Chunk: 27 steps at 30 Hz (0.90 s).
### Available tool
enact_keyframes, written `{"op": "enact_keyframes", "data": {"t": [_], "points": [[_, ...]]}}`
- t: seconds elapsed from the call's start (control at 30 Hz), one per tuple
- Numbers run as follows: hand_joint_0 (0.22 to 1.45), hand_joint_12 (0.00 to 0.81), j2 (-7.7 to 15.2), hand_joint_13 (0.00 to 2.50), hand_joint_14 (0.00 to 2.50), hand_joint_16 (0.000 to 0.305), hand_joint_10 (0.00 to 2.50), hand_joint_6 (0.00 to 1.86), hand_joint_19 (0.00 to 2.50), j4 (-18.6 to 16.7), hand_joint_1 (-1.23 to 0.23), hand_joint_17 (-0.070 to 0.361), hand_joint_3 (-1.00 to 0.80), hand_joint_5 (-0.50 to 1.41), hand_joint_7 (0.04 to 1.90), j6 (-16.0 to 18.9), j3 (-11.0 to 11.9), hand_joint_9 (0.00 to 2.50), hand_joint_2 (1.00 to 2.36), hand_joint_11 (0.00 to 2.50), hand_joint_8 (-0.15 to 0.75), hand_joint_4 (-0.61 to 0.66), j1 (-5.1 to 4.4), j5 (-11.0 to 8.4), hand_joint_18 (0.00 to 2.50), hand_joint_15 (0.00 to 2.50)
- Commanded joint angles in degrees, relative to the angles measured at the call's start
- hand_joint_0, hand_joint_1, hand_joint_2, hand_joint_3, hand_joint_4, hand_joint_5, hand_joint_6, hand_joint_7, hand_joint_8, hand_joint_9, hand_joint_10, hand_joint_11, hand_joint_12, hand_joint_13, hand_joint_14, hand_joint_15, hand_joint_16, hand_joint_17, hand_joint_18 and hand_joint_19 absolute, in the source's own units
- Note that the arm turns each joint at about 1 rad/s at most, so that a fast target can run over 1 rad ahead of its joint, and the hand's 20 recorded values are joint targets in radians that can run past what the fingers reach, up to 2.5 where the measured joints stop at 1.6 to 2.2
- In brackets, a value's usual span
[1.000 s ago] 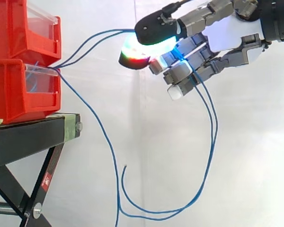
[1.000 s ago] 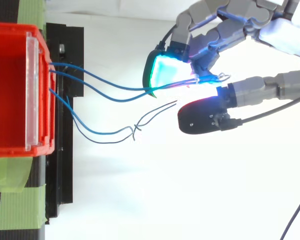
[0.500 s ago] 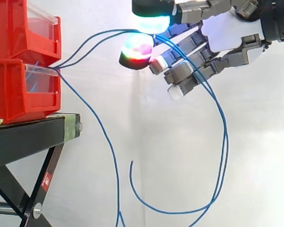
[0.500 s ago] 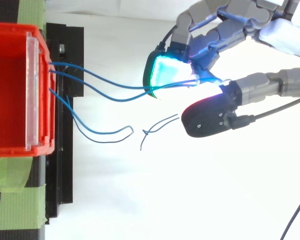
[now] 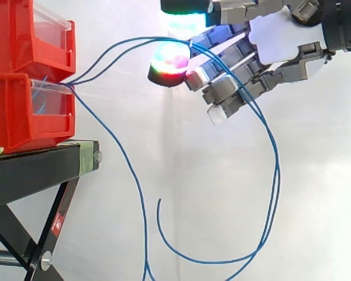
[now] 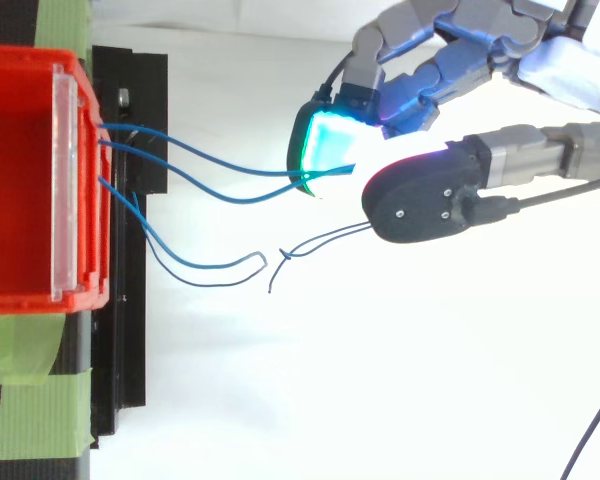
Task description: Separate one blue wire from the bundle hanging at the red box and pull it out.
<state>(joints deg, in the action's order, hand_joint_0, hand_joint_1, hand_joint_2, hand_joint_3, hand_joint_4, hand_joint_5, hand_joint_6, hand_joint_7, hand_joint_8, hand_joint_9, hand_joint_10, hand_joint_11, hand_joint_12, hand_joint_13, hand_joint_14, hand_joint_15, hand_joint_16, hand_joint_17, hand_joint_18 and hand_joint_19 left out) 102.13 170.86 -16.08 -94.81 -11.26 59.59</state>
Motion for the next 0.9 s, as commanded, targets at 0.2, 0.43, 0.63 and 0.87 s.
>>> {"op": "enact_keyframes", "data": {"t": [0.2,0.43,0.63,0.87], "points": [[0.65,0.421,0.00,0.83,0.46,0.051,0.00,0.93,0.73,0.00,-0.67,0.114,-0.28,-0.23,0.85,-0.01,-0.02,0.88,1.02,1.44,0.320,0.11,0.01,0.00,0.78,1.47],[0.66,0.417,0.00,0.84,0.46,0.050,0.01,0.93,0.73,0.00,-0.69,0.113,-0.27,-0.23,0.85,-0.01,-0.02,0.88,1.02,1.45,0.314,0.11,0.01,0.00,0.78,1.45],[0.59,0.426,0.00,0.83,0.48,0.051,0.00,0.93,0.74,0.00,-0.64,0.116,-0.35,-0.23,0.86,-0.01,-0.02,0.88,1.01,1.46,0.317,0.14,0.01,0.00,0.77,1.47],[0.57,0.428,0.00,0.83,0.48,0.052,0.00,0.93,0.74,0.00,-0.65,0.117,-0.36,-0.23,0.86,-0.01,-0.02,0.88,1.01,1.47,0.320,0.14,-0.07,0.00,0.76,1.46]]}}
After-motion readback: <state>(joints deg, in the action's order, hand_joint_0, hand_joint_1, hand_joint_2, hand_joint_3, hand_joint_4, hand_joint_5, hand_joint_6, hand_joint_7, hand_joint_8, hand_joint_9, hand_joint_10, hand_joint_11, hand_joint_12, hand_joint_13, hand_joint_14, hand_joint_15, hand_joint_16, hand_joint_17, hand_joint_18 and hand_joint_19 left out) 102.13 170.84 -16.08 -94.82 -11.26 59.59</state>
